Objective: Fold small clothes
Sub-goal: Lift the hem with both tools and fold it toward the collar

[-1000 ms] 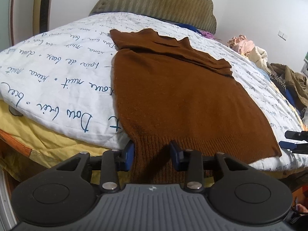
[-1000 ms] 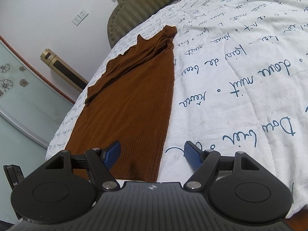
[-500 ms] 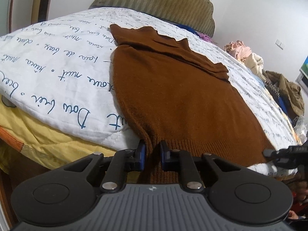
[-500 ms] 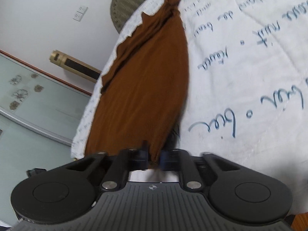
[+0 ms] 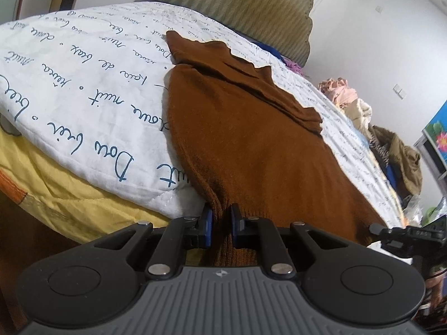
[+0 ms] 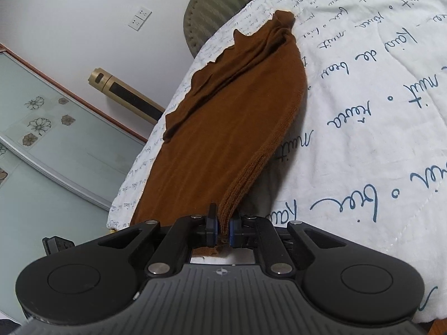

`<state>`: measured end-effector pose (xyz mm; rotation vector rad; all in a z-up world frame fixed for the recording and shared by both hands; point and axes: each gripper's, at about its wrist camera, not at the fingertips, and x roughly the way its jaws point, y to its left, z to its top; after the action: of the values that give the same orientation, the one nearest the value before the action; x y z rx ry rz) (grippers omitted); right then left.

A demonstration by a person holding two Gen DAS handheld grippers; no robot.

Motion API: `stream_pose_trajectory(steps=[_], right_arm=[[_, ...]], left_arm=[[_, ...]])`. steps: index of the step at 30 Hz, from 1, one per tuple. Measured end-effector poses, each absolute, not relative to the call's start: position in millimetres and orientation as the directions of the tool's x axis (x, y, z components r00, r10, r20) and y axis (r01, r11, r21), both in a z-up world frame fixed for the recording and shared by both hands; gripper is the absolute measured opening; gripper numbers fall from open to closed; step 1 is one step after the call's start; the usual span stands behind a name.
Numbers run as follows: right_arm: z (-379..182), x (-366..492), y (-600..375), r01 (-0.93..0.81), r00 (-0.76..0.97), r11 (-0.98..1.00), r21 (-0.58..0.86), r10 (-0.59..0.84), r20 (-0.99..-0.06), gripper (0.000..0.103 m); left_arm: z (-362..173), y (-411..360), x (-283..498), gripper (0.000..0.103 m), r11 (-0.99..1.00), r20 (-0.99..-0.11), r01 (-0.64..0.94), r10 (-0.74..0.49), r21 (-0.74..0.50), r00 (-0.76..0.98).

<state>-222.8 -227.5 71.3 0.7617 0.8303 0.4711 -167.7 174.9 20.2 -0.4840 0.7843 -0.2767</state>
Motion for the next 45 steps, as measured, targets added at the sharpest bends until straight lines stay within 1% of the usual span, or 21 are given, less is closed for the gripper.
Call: stream_pose_trajectory(steps=[10,15,22,31,39,45], right_arm=[[84.6,-219.6,-233.4,-0.104,0.627,0.614,0.782,0.651,-0.428,0.013],[94.6,-205.4,-229.5,-0.12,0.643,0.61,0.783,0.649,-0.407,0.013],[111.3,-162.9,-228.0,-0.136,0.674,0.607,0.783,0.636,-0.376,0.013],[114.1,-103.8,-224.7,-0.111,0.693,0.606,0.788,0.615,-0.376,0.013],[127.0,-66.3,-218.1,-0.122,0.701,0.61,0.783,0.611,-0.367,0.013],[138.9,-34.2,-209.5,-0.137,0.712,0.607,0.783,0.61,-0.349,0.013]], left_arm=[[35.1,180.7,-159.3,0.012,0.819,-0.564,0.078,-0.457,-0.569,0.688],[38.4,182.7,-142.4,0.012,0.789,-0.547,0.057,-0.474,-0.612,0.69],[49.5,187.5,-105.7,0.01,0.779,-0.53,0.032,-0.455,-0.626,0.716],[43.5,190.0,-61.8,0.01,0.756,-0.541,0.004,-0.472,-0.655,0.696],[46.3,207.6,-75.9,0.01,0.75,-0.538,0.01,-0.484,-0.662,0.69],[46.2,215.4,-91.3,0.01,0.773,-0.57,0.005,-0.473,-0.635,0.672]])
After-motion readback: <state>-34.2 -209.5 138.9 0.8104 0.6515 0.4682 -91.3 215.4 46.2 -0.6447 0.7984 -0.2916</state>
